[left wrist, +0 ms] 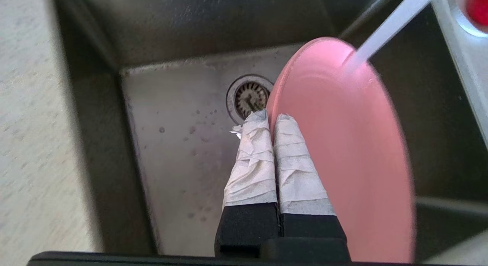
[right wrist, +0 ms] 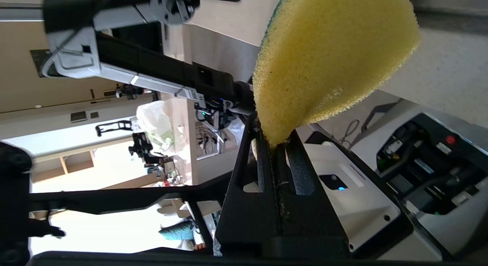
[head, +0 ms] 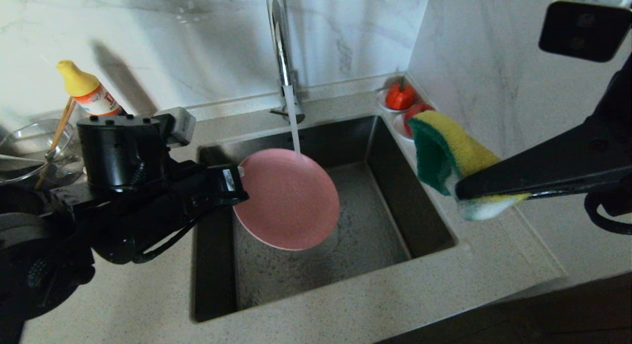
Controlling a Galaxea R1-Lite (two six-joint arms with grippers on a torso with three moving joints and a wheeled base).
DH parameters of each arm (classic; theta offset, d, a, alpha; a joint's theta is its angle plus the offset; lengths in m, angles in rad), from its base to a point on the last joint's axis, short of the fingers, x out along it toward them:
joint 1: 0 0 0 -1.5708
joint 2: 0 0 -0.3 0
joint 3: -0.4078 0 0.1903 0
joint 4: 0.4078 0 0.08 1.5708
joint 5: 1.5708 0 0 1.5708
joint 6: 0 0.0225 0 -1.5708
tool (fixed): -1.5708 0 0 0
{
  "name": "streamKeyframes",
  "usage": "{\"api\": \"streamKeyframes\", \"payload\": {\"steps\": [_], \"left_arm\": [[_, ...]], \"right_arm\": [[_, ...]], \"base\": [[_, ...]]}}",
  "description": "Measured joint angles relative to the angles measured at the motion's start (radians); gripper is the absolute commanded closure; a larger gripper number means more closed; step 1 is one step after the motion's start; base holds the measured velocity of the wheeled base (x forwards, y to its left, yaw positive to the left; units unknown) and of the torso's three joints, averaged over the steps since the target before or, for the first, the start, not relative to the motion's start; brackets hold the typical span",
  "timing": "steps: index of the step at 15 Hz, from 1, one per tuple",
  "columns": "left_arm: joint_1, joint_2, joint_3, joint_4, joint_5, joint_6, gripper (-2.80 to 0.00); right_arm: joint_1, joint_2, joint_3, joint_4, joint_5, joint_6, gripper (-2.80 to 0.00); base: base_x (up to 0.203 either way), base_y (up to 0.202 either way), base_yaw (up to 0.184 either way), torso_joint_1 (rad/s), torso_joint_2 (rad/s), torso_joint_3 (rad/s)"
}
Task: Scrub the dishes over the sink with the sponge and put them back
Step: Rinse the plate
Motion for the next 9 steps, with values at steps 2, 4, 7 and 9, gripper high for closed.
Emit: {"api": "streamKeyframes", "payload": {"steps": [2, 4, 7, 9], "left_arm": [[0.001, 0.041, -0.039, -0.001, 0.013, 0.0, 0.0], [0.001, 0.082, -0.076, -0.002, 0.037, -0.001, 0.0], [0.001, 0.13, -0.114, -0.002, 0.057, -0.003, 0.0], [0.001, 0.153, -0.129, -0.001, 0.057, -0.003, 0.0]], "right_arm": [[-0.002, -0.004, 0.012, 0.0, 0.002, -0.001, 0.0], [-0.003, -0.008, 0.022, 0.0, 0.004, -0.003, 0.0], [-0.004, -0.011, 0.035, -0.001, 0.004, -0.004, 0.0], [-0.004, -0.012, 0.044, -0.001, 0.004, -0.004, 0.0]], "base": [[0.0, 0.0, 0.0, 0.0, 0.0, 0.0], [0.0, 0.0, 0.0, 0.0, 0.0, 0.0], [0.0, 0.0, 0.0, 0.0, 0.0, 0.0], [0.0, 0.0, 0.0, 0.0, 0.0, 0.0]]}}
